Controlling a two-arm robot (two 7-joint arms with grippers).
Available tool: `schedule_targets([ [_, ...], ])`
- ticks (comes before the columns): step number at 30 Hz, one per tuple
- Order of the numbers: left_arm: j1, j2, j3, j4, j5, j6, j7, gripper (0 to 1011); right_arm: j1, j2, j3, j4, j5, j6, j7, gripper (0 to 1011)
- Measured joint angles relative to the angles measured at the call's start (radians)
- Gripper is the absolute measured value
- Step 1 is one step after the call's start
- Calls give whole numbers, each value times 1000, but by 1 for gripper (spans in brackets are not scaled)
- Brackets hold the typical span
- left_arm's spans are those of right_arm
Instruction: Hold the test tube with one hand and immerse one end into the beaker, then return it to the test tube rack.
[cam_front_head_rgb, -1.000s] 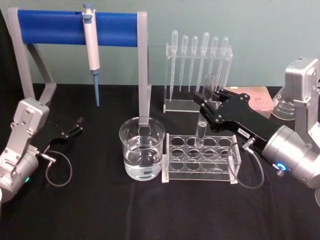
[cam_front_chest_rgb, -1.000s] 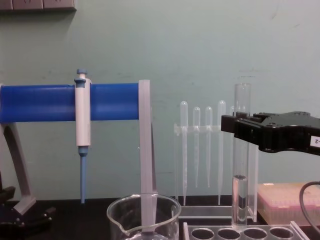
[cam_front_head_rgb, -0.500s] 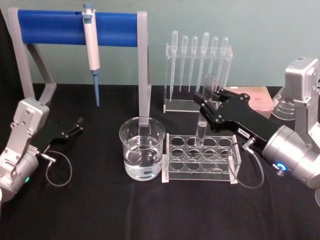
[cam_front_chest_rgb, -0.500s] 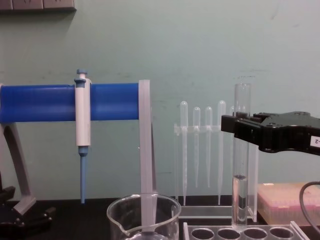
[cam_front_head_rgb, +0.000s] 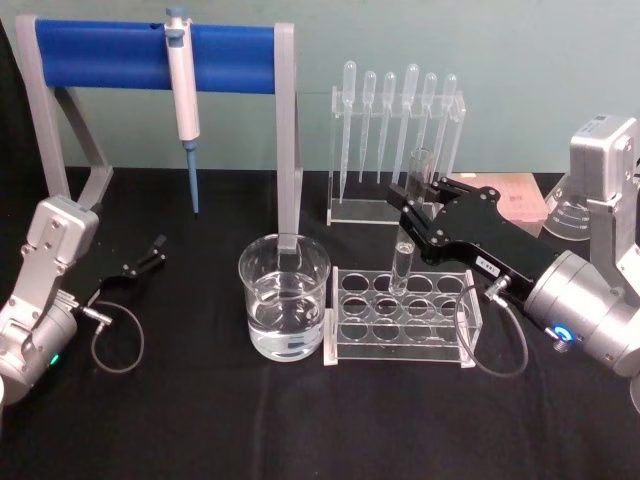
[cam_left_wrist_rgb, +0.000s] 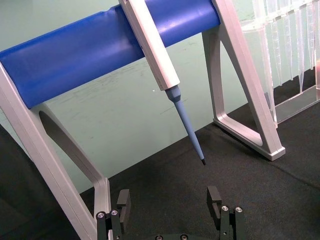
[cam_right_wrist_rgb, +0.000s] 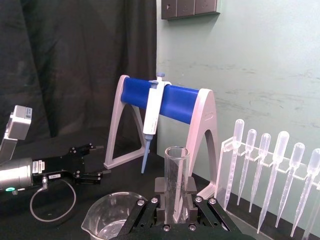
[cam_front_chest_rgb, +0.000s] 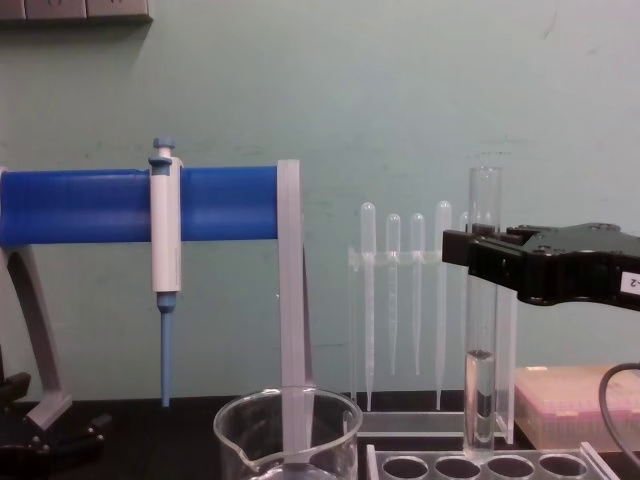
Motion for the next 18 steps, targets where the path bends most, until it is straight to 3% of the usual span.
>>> schedule_targets([
  [18,0,0,0,0,0,0,0,1000,0,0,0,0,0,0,0,238],
])
